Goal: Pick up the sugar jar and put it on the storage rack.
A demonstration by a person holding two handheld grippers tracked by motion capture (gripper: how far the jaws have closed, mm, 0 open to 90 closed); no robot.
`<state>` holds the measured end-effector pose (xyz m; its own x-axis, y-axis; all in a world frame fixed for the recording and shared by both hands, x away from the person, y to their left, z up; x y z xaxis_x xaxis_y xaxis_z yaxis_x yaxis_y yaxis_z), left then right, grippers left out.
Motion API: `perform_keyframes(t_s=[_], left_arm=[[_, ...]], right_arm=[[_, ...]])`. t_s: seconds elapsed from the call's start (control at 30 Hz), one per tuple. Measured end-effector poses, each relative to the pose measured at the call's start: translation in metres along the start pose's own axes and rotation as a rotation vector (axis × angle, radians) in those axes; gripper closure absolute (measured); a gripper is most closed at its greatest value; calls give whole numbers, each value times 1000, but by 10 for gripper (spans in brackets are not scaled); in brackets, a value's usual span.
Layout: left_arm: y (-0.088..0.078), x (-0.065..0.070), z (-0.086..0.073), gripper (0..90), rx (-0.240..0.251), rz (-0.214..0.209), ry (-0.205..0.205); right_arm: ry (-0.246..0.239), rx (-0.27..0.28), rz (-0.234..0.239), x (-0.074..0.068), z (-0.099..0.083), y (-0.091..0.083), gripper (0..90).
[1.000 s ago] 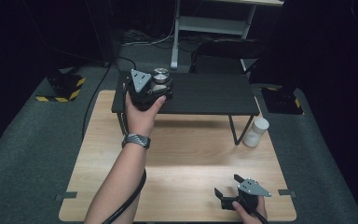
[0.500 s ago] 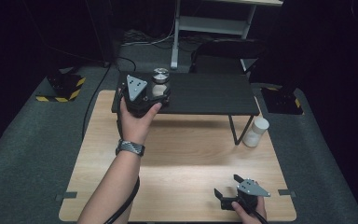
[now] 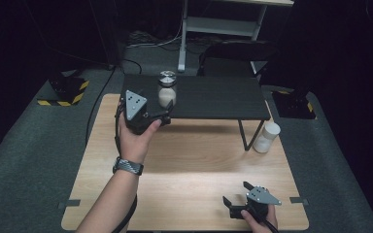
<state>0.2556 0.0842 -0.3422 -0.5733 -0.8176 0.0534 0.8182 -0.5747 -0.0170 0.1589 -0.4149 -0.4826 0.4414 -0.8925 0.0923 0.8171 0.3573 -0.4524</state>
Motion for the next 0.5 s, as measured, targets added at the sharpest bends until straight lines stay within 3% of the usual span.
perform_keyframes(t_s=[0.5], left_arm=[[-28, 14, -26, 2, -15, -55, 13]], right_arm=[[-10, -1, -2, -1, 1, 0, 11]])
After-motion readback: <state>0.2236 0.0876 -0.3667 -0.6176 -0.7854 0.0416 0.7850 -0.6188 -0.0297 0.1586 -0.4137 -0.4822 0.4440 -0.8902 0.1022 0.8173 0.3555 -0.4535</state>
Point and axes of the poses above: each handheld gripper's, and its own axes: y roughly forward along the jaws, z roughly out of its top, x roughly to its right, the point moved 2 cm from there along y, roughly forward along the jaws, and after that the axes turned 12 degrees about -z, right-handed, at the moved point
